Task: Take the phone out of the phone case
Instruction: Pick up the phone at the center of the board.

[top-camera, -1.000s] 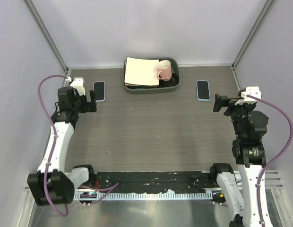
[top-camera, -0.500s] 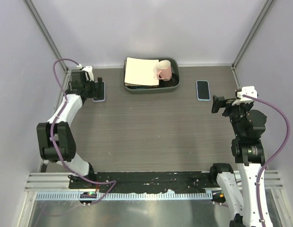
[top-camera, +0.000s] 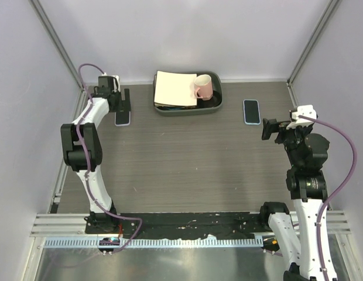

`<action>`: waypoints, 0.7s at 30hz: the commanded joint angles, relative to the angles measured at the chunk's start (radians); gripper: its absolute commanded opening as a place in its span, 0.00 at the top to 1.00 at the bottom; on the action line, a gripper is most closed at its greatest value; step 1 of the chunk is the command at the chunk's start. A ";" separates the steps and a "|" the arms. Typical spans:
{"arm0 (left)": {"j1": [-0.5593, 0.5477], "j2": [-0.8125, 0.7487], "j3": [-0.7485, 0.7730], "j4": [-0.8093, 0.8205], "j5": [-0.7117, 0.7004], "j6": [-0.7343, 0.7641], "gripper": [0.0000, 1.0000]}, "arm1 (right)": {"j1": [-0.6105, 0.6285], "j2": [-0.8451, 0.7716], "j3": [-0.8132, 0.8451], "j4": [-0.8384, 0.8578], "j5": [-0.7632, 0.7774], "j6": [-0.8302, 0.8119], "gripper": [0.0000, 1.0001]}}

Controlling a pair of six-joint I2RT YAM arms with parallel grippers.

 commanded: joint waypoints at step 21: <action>-0.047 0.276 0.386 -0.355 -0.056 -0.002 0.00 | -0.019 0.026 0.004 0.015 -0.029 -0.017 0.00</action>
